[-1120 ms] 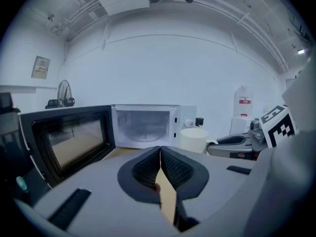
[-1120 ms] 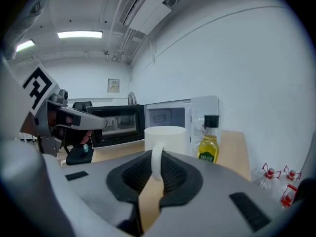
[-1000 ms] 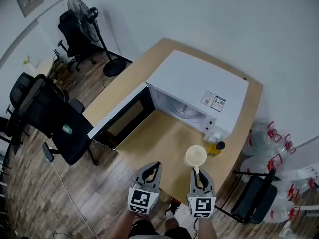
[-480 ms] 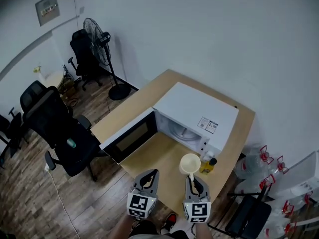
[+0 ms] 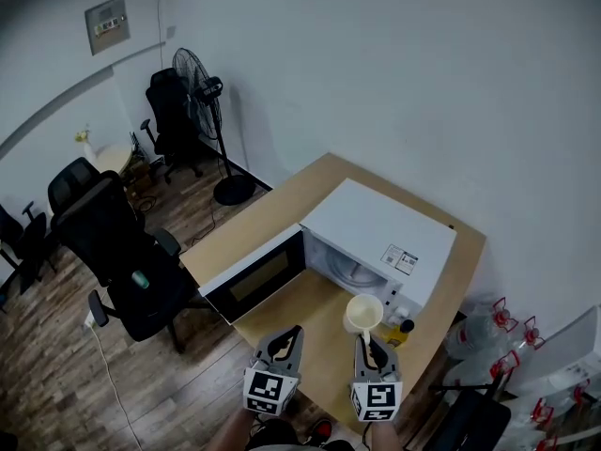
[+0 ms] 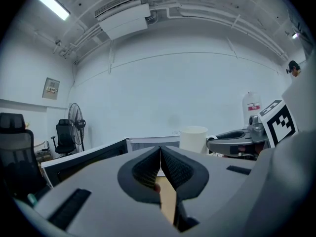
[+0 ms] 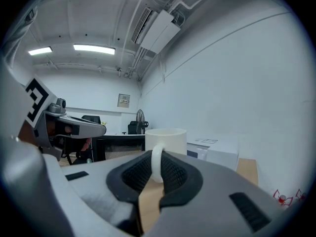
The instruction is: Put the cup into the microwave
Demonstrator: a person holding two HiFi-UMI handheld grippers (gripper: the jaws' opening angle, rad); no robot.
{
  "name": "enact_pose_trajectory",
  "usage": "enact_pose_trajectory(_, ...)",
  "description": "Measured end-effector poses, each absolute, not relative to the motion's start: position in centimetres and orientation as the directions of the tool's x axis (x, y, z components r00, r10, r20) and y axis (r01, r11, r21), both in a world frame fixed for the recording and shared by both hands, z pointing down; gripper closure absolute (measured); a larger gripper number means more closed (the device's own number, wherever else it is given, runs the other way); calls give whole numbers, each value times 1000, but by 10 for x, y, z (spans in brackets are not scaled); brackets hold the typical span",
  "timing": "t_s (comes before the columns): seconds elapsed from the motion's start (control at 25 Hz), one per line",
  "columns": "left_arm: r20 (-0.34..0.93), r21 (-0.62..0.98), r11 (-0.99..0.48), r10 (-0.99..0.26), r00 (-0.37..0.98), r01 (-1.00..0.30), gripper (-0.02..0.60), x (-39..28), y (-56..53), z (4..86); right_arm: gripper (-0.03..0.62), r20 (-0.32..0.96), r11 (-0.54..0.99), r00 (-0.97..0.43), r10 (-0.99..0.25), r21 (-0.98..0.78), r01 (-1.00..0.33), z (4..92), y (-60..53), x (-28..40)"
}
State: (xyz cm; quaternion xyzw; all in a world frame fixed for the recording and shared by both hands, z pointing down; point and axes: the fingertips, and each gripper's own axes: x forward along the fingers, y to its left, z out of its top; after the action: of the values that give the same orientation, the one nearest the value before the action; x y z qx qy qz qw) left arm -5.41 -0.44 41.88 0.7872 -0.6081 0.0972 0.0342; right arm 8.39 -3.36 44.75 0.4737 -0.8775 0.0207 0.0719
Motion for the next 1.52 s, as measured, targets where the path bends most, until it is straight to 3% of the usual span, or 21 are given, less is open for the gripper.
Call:
enact_pose_trajectory(0.72,289,-47,-401,-882,371,-915,557,-82,-136,473,548,223,468,-453,-863,14,-884,516,-147,36)
enact_pose_trajectory(1.52,393,13,-469,-809,436,-883,557,-84,-211,541,548,299,387,-377,-877,-27,-922,579,-225,34)
